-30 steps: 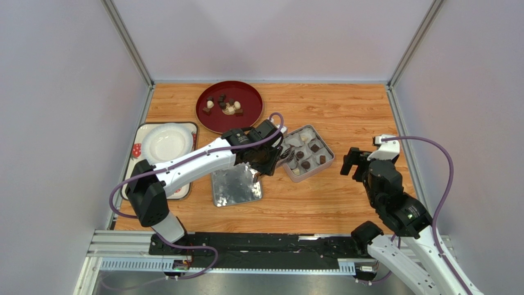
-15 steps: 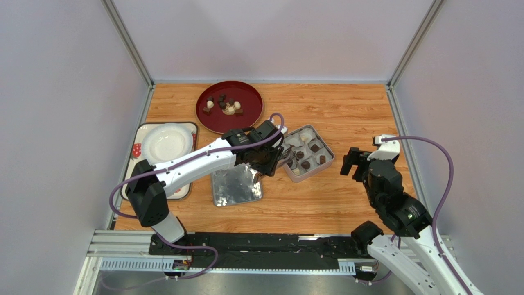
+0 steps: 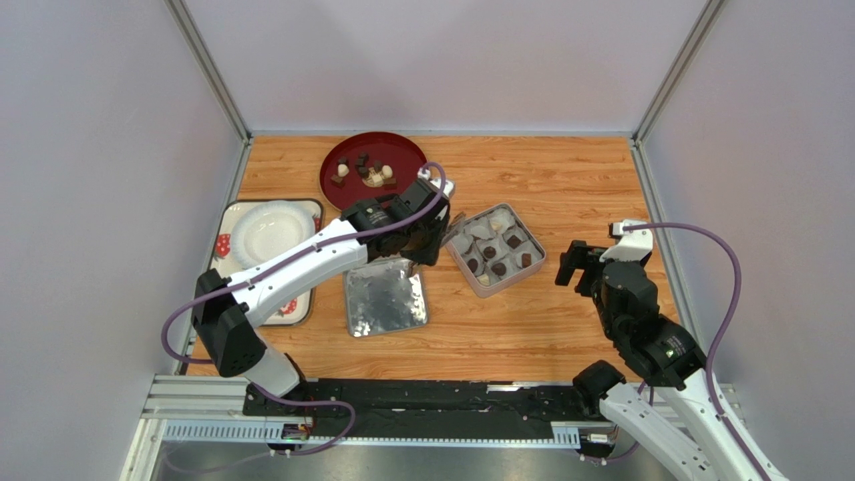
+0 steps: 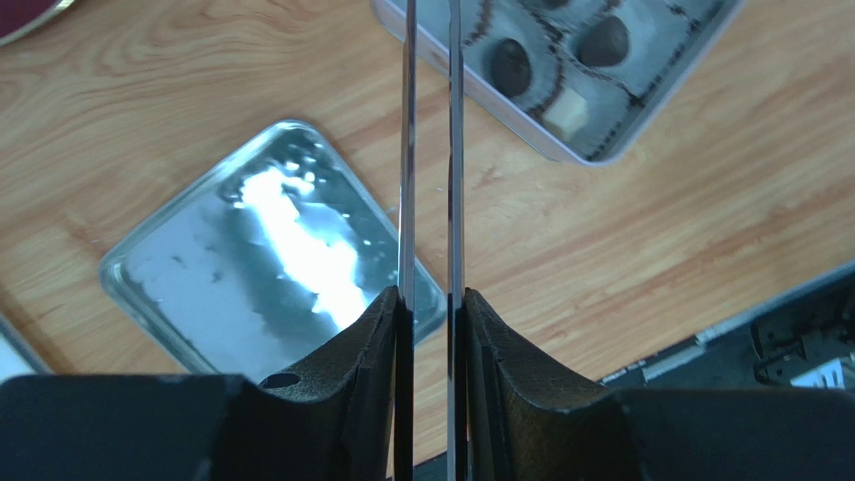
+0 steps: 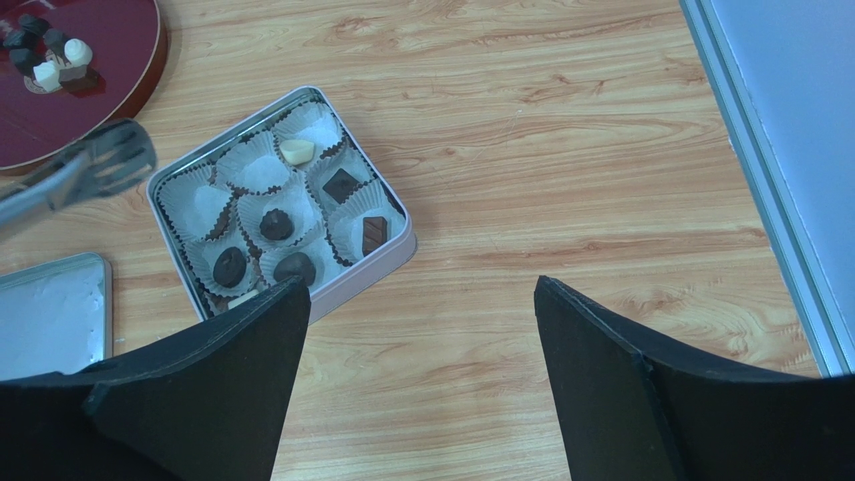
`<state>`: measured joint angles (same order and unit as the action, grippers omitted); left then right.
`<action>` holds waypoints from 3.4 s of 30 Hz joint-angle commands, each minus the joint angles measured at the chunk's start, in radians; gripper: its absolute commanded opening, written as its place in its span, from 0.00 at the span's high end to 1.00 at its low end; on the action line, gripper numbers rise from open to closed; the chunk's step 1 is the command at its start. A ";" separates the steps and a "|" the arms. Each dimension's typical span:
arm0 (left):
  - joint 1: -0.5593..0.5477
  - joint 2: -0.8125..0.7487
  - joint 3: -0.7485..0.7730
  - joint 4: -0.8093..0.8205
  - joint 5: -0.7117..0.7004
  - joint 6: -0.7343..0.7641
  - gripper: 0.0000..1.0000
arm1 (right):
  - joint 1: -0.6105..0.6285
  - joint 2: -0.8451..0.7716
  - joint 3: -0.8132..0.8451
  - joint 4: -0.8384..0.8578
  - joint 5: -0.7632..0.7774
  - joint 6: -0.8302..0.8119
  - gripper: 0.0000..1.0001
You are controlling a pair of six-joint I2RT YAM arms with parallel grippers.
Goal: Pack the chocolate
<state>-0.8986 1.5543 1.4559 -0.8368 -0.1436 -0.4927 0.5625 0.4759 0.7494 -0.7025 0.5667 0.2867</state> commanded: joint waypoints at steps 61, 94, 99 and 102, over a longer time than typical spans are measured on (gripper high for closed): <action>0.564 0.415 0.343 -0.008 0.022 0.045 0.59 | 0.002 -0.006 0.005 0.037 0.033 -0.015 0.13; 0.238 0.063 0.181 -0.033 0.136 0.152 0.69 | 0.000 -0.036 0.007 0.040 0.035 -0.014 0.14; 0.169 0.061 0.153 -0.031 0.168 0.131 0.69 | -0.001 -0.033 0.007 0.038 0.033 -0.014 0.14; 0.133 0.067 0.139 -0.030 0.157 0.131 0.69 | -0.001 -0.033 0.007 0.038 0.032 -0.014 0.14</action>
<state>-0.7261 1.6623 1.6077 -0.8795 0.0017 -0.3573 0.5621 0.4534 0.7494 -0.6983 0.5854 0.2829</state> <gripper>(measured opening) 0.355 0.862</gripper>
